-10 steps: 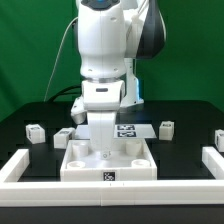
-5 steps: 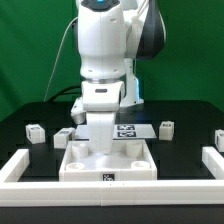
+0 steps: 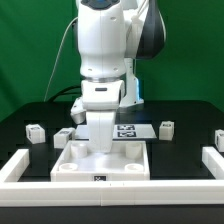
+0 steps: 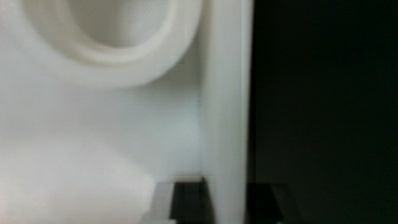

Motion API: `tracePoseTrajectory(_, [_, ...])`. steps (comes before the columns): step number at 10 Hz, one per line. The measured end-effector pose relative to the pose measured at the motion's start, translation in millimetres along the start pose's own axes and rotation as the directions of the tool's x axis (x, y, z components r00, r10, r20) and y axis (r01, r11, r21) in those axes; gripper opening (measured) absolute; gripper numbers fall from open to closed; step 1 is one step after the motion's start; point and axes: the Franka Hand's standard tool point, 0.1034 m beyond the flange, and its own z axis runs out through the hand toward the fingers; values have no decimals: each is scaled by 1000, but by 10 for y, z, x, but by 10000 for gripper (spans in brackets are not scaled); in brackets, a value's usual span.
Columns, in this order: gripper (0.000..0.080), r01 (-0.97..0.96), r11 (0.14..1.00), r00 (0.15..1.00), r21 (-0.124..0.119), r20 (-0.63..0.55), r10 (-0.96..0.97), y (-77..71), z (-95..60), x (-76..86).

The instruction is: Assemble one leg

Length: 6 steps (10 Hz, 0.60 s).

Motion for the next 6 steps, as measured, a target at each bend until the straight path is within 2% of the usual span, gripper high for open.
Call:
tracePoseTrajectory(3, [73, 1, 1000, 1000, -1, 0, -1, 1, -1, 5])
tracePoseTrajectory(6, [73, 82, 997, 997, -9, -14, -82, 13, 9, 346])
